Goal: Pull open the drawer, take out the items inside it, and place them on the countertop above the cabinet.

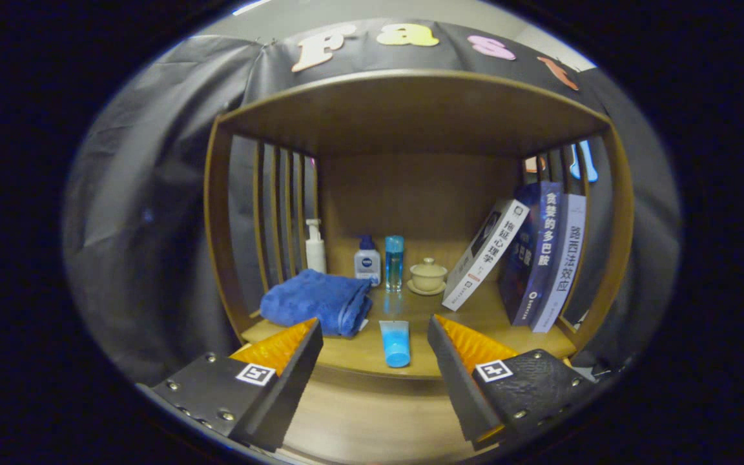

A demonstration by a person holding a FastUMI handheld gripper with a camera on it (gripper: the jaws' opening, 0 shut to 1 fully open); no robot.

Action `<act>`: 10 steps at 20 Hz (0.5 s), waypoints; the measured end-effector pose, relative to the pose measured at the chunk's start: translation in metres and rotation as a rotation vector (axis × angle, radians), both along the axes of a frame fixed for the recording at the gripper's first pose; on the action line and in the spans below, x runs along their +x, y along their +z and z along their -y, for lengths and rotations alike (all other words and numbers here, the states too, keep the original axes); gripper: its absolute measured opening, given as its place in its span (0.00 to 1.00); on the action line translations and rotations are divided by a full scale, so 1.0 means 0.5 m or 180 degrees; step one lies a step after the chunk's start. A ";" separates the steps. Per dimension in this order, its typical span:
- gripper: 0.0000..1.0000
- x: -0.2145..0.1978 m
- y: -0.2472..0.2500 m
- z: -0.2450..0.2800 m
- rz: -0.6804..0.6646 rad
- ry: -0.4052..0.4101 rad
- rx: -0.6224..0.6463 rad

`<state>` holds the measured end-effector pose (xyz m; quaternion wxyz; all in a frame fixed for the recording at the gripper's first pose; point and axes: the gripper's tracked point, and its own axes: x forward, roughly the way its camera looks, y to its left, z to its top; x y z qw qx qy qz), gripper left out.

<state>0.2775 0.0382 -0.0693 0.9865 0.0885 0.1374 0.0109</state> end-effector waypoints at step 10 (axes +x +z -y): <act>0.97 -0.250 0.119 -0.028 0.0879 0.0025 -0.0111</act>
